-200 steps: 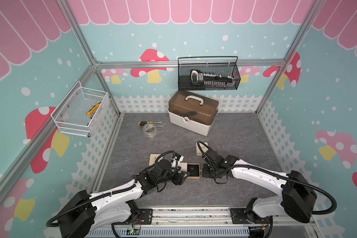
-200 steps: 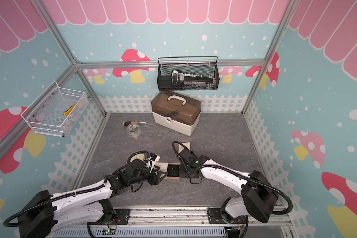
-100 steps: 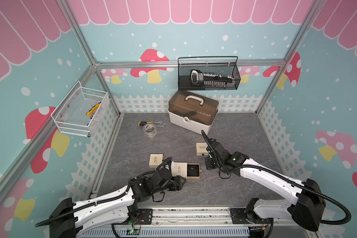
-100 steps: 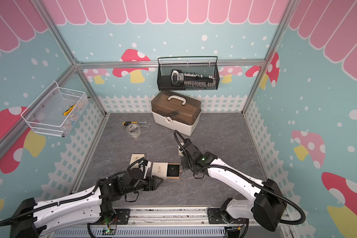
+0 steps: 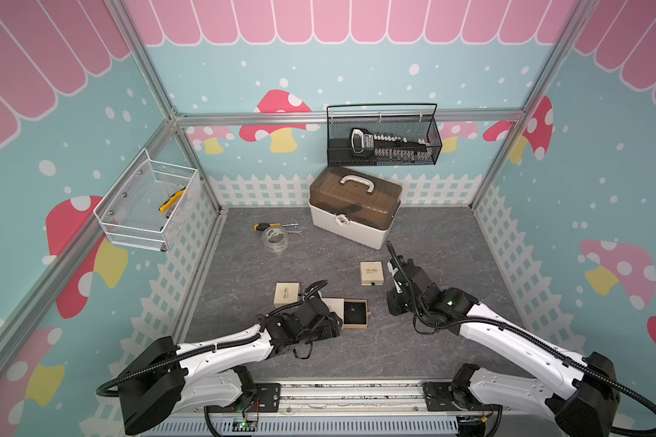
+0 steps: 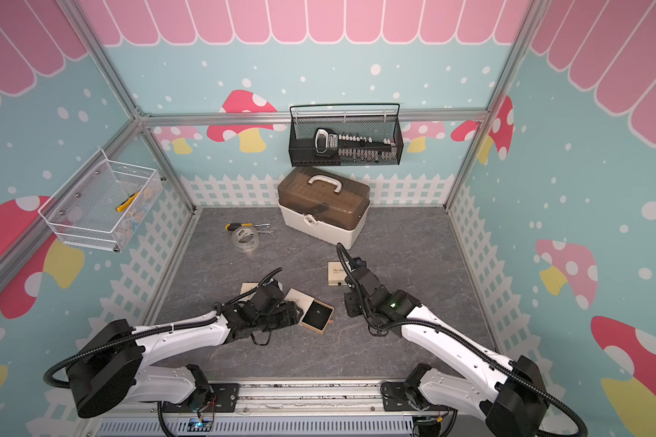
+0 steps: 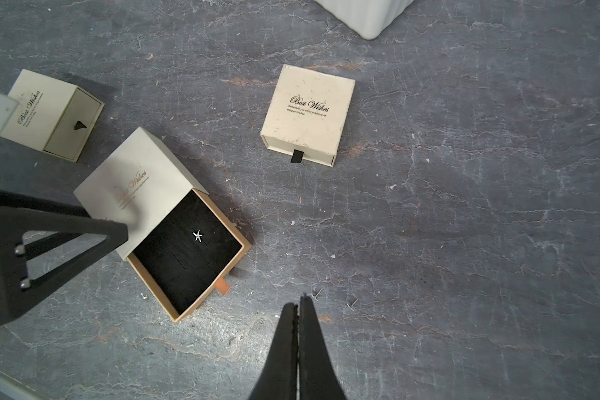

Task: Place the earrings into the drawer-style jewelry box
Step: Adjust the jewelry box at the center of the board.

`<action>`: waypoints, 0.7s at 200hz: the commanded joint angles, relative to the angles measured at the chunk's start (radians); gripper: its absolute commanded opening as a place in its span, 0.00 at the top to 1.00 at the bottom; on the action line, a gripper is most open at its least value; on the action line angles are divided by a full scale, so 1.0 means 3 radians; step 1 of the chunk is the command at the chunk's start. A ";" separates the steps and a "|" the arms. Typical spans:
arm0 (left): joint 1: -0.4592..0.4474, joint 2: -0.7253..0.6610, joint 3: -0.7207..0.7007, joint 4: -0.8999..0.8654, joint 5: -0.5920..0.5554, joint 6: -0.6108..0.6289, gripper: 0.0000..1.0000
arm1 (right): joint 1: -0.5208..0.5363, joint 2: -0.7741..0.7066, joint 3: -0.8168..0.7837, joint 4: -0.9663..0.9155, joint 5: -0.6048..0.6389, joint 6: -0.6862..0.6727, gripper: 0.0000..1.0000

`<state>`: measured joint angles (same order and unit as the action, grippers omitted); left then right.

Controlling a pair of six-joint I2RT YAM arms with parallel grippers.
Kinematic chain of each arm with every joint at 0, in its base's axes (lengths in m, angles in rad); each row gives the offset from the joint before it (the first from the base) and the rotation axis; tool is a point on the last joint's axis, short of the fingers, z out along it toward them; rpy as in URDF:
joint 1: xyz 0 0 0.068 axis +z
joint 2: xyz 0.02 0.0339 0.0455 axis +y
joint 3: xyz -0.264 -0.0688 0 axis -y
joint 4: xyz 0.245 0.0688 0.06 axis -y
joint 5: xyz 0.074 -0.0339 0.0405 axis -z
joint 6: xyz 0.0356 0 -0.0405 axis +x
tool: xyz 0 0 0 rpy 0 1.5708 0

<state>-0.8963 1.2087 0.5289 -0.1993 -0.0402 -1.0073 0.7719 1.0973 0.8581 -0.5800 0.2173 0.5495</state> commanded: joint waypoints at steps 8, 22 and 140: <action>0.0224 0.0256 0.0163 0.0221 0.0128 0.0189 0.25 | -0.0047 -0.0097 -0.0094 -0.0035 0.0048 -0.0063 1.00; 0.0330 0.0404 0.0256 0.0288 0.0236 0.0293 0.25 | -0.0057 -0.0114 -0.0113 -0.0035 0.0048 -0.0073 1.00; 0.0855 0.1282 0.1058 0.0520 0.0983 0.1015 0.27 | -0.0078 -0.0431 -0.0424 0.0314 0.0036 -0.0317 1.00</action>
<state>-0.6445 1.6062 0.8265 -0.0578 0.2066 -0.7612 0.7532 1.0080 0.7628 -0.5575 0.2211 0.5041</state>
